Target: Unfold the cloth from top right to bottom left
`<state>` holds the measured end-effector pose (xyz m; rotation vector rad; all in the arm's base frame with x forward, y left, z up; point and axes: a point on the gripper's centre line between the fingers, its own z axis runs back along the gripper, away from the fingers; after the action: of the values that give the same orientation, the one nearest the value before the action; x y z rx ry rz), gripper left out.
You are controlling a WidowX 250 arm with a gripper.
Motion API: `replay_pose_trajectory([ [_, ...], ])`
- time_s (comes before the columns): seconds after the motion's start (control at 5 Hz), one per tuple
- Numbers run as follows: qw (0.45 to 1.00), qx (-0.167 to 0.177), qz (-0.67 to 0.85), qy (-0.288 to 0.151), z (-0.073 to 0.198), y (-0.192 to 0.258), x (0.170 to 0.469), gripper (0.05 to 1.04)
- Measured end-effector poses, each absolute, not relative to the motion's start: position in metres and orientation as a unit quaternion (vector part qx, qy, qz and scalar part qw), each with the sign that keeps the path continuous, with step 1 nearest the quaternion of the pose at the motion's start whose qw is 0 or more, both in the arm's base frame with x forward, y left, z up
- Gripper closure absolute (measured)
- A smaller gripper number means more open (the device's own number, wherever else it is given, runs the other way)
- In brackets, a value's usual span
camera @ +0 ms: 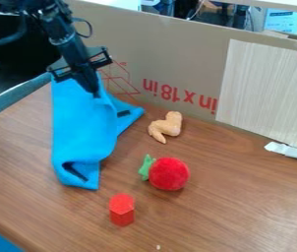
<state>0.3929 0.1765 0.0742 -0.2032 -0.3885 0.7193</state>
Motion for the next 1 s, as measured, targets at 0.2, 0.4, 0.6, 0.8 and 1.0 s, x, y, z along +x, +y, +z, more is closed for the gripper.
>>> replay_pose_trajectory([
  [0.2, 0.920, -0.078, 0.354, -0.146, 0.074, 0.190, 0.373, 1.033],
  [0.4, 0.920, -0.033, 0.371, -0.123, 0.085, 0.212, 0.349, 1.033],
  [0.6, 0.923, -0.013, 0.375, -0.082, 0.082, 0.224, 0.328, 1.033],
  [0.8, 0.924, 0.012, 0.372, -0.082, 0.076, 0.237, 0.317, 1.033],
  [1.0, 0.926, 0.029, 0.367, -0.086, 0.075, 0.245, 0.313, 1.033],
])
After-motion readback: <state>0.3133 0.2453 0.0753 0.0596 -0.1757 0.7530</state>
